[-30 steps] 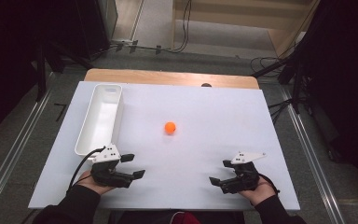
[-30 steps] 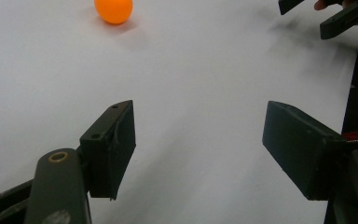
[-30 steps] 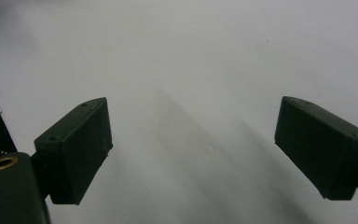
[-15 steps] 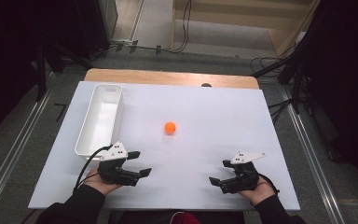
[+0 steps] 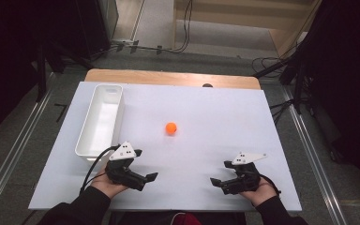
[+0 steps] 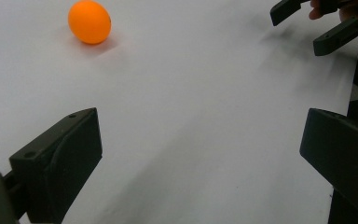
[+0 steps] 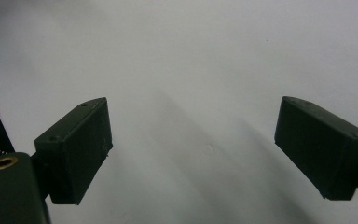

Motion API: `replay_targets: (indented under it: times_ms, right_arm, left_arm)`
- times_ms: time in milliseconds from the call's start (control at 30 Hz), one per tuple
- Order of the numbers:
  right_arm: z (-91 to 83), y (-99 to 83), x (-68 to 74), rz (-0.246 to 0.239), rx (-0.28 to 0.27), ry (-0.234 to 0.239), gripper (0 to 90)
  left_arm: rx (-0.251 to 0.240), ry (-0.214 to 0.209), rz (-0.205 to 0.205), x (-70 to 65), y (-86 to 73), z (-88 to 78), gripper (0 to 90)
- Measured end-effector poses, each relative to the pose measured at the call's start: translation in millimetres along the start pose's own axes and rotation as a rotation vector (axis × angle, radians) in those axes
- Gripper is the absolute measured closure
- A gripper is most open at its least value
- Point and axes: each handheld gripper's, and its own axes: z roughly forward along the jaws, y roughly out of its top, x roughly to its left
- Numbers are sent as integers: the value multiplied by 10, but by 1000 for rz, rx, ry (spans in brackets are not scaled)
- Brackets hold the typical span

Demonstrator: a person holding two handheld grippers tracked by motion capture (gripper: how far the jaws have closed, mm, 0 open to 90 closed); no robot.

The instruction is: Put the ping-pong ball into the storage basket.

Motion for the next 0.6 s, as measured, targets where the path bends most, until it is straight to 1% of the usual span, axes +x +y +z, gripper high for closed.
replay_targets:
  times_ms: [100,167,233,367,433,467,600]
  right_arm:
    - [0,-1,-1,1,0,-2,98]
    - [0,-2,-1,-2,-1,-1,98]
    - [0,-2,0,-2,-1,0,98]
    - [-3,-2,0,-1,-1,-2,98]
    - [-3,-2,0,-2,-1,-2,98]
    - [-5,-2,1,-2,-2,0,97]
    - [-12,-3,5,3,-3,-1,98]
  left_arm:
    - [4,-2,-2,-6,15,20,0]
    - [8,5,7,-24,39,53,0]
    - [4,4,3,-31,45,66,0]
    - [14,11,9,-56,80,131,0]
    - [14,10,10,-58,87,143,0]
    - [11,17,11,-59,104,161,0]
    - [2,22,4,-48,134,192,0]
